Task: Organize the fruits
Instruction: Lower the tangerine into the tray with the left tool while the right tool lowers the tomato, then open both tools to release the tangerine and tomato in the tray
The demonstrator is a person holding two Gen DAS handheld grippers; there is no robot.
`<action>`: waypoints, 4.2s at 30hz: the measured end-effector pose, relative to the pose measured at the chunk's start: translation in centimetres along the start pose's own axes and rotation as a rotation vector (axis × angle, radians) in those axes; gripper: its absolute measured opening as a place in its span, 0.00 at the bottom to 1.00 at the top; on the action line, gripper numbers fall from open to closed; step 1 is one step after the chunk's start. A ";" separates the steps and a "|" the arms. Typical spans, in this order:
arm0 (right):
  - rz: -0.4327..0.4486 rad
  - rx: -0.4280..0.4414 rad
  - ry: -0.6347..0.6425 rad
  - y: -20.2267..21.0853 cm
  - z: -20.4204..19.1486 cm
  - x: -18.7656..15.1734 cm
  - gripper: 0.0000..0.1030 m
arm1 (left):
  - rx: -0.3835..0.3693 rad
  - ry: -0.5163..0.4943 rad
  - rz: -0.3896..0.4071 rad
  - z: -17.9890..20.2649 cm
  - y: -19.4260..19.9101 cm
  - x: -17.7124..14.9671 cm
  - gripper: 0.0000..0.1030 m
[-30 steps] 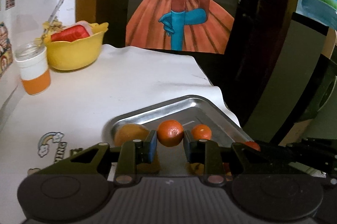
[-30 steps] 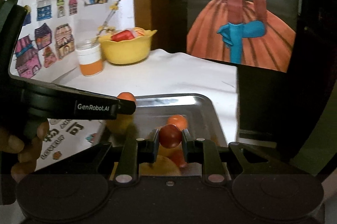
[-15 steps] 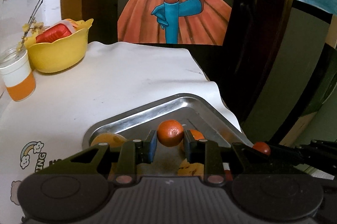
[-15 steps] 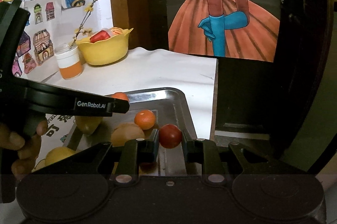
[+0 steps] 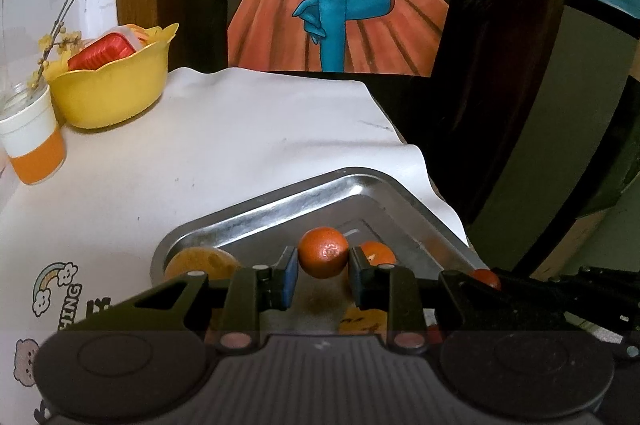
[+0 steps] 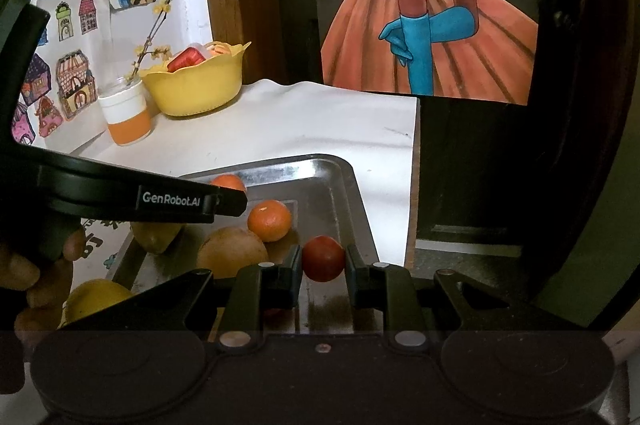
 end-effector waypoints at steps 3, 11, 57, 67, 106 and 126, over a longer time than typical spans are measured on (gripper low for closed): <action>-0.001 -0.001 0.002 0.0 0.0 0.0 0.23 | 0.003 0.001 -0.001 0.0 -0.1 0.0 0.29; -0.002 0.001 0.002 -0.4 -0.1 0.0 0.23 | 0.011 0.012 -0.004 -0.2 -0.4 0.1 0.29; -0.020 0.014 0.002 -2.9 -0.4 0.6 0.34 | 0.051 0.037 -0.042 -0.8 -1.7 0.9 0.36; 0.002 0.031 -0.012 -2.6 -0.5 0.9 0.43 | 0.055 0.037 0.000 -0.7 -1.3 1.1 0.52; 0.058 0.004 -0.043 -1.2 0.0 1.0 0.99 | 0.095 0.117 0.144 -1.8 2.4 1.5 1.00; 0.093 0.005 -0.005 1.7 -1.7 1.9 0.99 | 0.140 0.162 0.203 -3.7 6.2 0.6 1.00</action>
Point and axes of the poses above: each gripper's, at about its wrist camera, not at the fingertips, and y roughly against the way its jaws point, z to its right, x to its top, the point moved 4 cm from there along -y, roughly the way its jaws point, and after that the axes turned 6 degrees about y, right-handed, at the moved point
